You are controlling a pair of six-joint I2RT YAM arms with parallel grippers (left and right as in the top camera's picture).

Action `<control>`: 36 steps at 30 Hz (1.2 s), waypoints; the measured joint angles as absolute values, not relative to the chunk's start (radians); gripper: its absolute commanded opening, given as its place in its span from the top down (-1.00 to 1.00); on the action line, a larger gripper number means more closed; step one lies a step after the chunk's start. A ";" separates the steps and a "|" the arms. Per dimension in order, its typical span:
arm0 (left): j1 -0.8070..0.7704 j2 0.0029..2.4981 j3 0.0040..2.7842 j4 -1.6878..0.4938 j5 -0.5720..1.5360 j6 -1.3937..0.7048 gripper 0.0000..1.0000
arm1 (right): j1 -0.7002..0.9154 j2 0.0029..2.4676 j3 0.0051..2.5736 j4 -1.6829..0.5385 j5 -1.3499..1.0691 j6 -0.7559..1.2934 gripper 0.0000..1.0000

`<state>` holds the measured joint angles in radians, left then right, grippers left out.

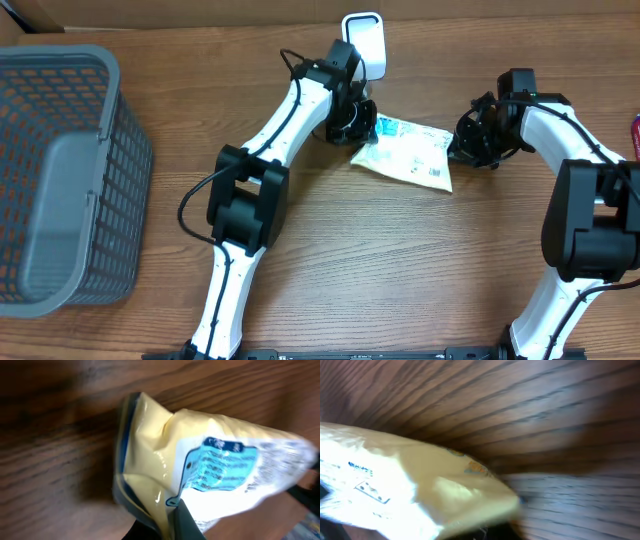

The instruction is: Scan the item barcode

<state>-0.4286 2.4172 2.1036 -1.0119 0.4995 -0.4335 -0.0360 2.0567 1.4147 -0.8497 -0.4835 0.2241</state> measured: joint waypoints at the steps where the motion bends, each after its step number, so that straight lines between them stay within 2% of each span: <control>1: -0.429 2.400 2.104 -1.012 0.500 -0.433 0.91 | -0.030 2.057 1.415 -0.847 -0.484 0.224 0.77; 17: -0.429 2.223 2.104 -1.041 0.529 -0.407 0.92 | 0.131 2.059 1.413 -0.742 -0.519 0.285 0.68; 27: -0.429 2.214 2.104 -1.052 0.558 -0.407 0.92 | 0.144 2.065 1.413 -0.707 -0.608 0.292 0.68; 32: -0.430 2.214 2.104 -1.048 0.574 -0.407 0.92 | 0.139 2.068 1.439 -0.801 -0.606 0.271 0.59; 36: -0.440 2.214 2.104 -1.037 0.579 -0.407 0.92 | 0.113 2.070 1.516 -0.897 -0.591 0.238 0.60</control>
